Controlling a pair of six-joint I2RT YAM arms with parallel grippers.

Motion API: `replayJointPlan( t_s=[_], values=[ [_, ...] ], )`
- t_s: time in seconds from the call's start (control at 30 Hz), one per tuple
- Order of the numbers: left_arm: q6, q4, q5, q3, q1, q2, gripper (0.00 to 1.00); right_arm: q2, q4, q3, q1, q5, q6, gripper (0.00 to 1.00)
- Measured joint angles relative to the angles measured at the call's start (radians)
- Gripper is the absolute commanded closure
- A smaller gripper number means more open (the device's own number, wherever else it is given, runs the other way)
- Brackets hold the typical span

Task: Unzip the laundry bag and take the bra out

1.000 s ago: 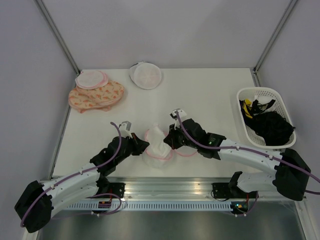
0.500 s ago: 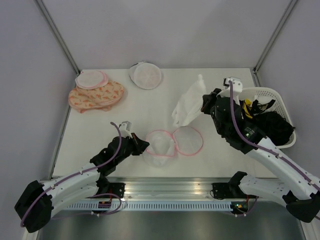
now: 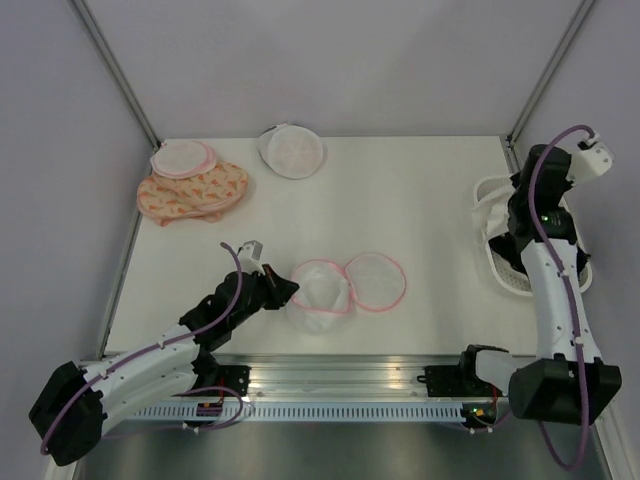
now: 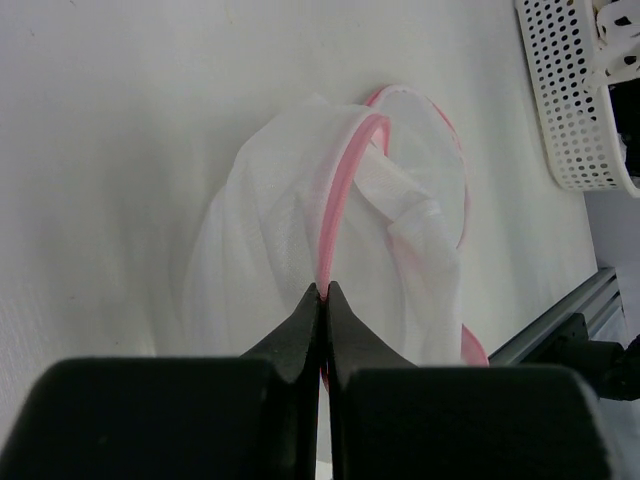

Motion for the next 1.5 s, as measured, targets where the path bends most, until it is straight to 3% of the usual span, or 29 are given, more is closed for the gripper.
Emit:
replayJointPlan(
  t_s=[0.1,0.2,0.47,0.67,0.87,1.07,1.33,1.5],
  values=[
    [0.0,-0.005,0.001,0.013,0.0,0.001,0.98,0.079,0.006,0.059,-0.148,-0.103,0.036,1.0],
    [0.0,-0.008,0.003,0.023,0.0,0.001,0.98,0.158,0.023,0.133,-0.22,-0.173,0.061,1.0],
    [0.001,-0.051,0.003,0.056,0.0,-0.002,0.98,0.259,0.204,0.204,-0.251,-0.323,0.094,1.0],
    [0.001,-0.051,0.003,0.06,0.0,-0.003,0.98,0.285,0.369,0.126,-0.272,-0.371,0.111,1.0],
    [0.0,-0.028,0.025,0.06,0.0,0.033,0.98,0.305,0.333,-0.019,-0.271,-0.301,0.152,0.99],
    [0.0,-0.004,0.048,0.051,0.0,0.065,0.98,0.294,0.193,-0.185,-0.269,-0.157,0.211,1.0],
    [0.0,0.015,0.053,0.04,0.0,0.046,0.98,0.195,0.064,-0.229,-0.256,0.014,0.254,1.0],
    [-0.001,0.019,0.054,0.028,0.0,0.04,0.98,0.151,0.068,-0.225,-0.254,-0.008,0.239,0.67]
  ],
)
